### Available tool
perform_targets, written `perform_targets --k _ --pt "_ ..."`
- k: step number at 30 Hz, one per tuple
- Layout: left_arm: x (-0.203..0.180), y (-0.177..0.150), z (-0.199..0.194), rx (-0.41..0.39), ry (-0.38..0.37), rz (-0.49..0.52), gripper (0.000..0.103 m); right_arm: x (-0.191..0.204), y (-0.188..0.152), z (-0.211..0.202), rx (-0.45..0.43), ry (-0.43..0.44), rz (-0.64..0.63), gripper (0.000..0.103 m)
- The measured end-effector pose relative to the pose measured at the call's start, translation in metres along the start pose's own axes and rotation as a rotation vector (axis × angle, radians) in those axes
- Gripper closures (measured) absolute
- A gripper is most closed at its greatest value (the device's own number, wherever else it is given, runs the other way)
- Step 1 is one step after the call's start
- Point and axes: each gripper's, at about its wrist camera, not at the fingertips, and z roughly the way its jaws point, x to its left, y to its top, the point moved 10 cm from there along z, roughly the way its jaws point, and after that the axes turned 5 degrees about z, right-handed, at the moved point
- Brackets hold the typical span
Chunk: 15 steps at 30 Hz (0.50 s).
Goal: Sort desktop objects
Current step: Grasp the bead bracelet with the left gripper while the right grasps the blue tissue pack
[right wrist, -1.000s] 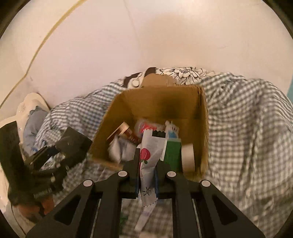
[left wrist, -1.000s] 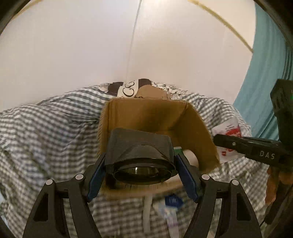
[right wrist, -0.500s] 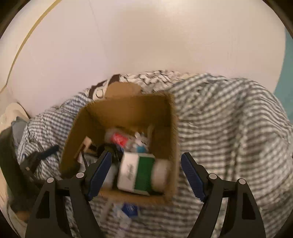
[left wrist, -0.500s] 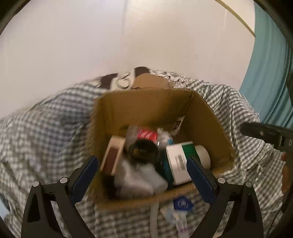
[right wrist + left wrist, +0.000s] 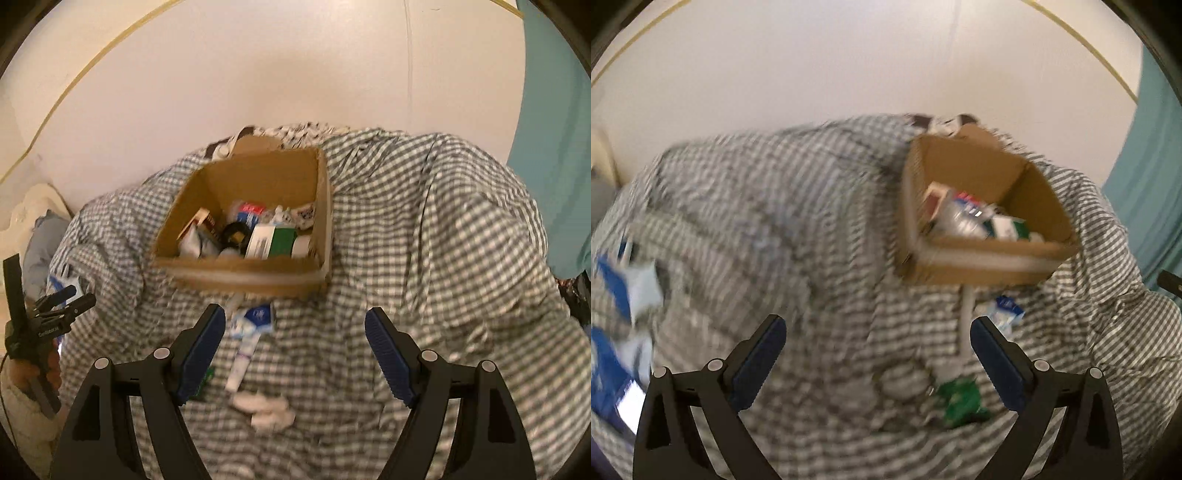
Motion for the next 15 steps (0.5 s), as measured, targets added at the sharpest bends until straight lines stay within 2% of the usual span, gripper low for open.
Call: perform_targets --k 3,5,7,10,15 --pt "0.003 -0.043 0.016 0.054 -0.033 -0.065 0.001 0.006 -0.021 -0.004 -0.041 -0.002 -0.024 0.024" --pt "-0.002 -0.063 0.030 0.100 -0.061 -0.066 0.001 0.008 -0.035 0.003 -0.034 -0.005 -0.015 0.024" --pt "-0.005 -0.079 0.048 0.144 -0.031 -0.040 0.001 0.011 -0.048 0.011 -0.014 0.018 0.015 0.024" --pt "-0.008 -0.085 0.064 0.167 -0.024 -0.008 0.001 0.015 -0.064 0.030 0.021 0.026 0.035 0.024" --pt "-0.007 -0.087 0.095 0.200 -0.041 -0.002 0.001 0.023 -0.081 0.075 0.093 -0.005 -0.004 0.024"
